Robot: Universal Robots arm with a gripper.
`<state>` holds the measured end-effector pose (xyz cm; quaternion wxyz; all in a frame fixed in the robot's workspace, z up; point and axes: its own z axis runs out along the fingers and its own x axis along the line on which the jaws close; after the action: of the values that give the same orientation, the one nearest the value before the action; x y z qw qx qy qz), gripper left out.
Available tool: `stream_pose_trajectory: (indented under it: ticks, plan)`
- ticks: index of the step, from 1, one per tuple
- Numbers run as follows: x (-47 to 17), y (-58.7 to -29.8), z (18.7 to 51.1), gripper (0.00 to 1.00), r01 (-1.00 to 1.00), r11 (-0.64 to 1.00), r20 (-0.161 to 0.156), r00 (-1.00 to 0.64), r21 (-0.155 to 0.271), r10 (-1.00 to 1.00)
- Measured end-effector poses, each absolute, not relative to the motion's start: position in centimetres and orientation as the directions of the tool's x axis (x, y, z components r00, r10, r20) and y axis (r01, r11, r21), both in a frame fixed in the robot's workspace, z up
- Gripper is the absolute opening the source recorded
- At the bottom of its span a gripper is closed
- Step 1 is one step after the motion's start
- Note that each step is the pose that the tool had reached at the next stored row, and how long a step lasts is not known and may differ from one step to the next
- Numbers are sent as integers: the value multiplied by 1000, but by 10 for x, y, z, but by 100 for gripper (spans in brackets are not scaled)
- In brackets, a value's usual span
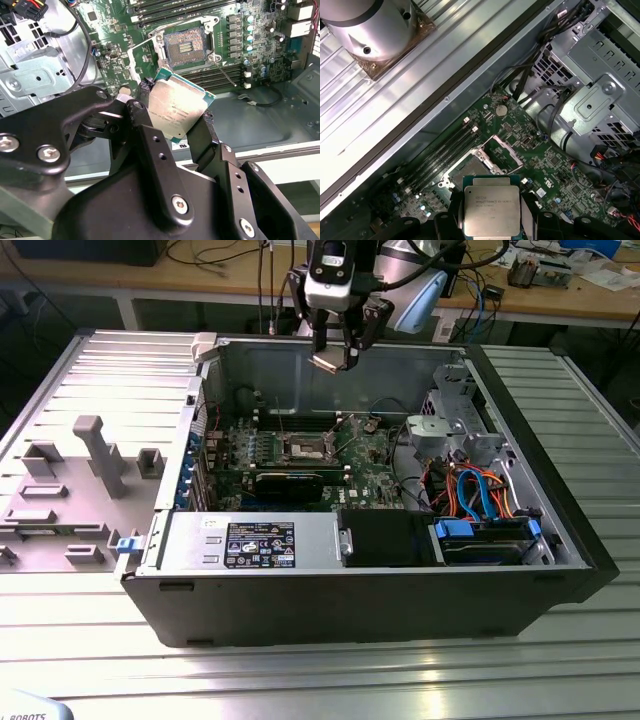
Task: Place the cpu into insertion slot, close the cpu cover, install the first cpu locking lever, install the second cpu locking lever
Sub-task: 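Place the cpu into insertion slot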
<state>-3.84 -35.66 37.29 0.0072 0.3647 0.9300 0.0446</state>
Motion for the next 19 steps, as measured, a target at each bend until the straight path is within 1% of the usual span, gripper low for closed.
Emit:
stream_pose_trajectory:
  ticks: [19]
  plan:
    - [-38, -357, 373, 54, 701, 707, 19, -711, 88, 703]
